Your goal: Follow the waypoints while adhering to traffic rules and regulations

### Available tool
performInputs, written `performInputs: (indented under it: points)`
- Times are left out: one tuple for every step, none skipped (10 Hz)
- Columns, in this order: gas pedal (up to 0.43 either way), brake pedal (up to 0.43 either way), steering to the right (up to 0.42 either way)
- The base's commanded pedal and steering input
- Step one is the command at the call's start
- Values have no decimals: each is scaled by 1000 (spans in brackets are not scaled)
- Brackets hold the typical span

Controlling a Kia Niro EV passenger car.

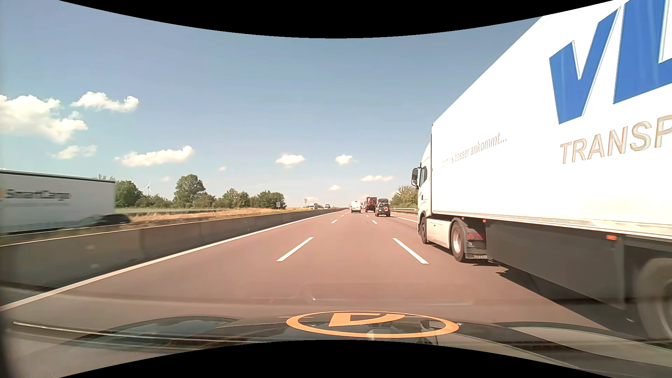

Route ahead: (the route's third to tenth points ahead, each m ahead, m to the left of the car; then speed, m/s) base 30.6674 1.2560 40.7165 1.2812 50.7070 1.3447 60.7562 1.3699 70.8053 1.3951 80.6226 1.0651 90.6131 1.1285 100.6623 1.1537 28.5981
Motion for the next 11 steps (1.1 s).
performInputs:
  points:
    - [378, 0, -2]
    - [378, 0, -2]
    - [378, 0, -2]
    - [378, 0, -2]
    - [378, 0, -2]
    - [378, 0, -2]
    - [378, 0, -2]
    - [378, 0, -2]
    - [378, 0, -1]
    - [378, 0, -1]
    - [378, 0, -1]
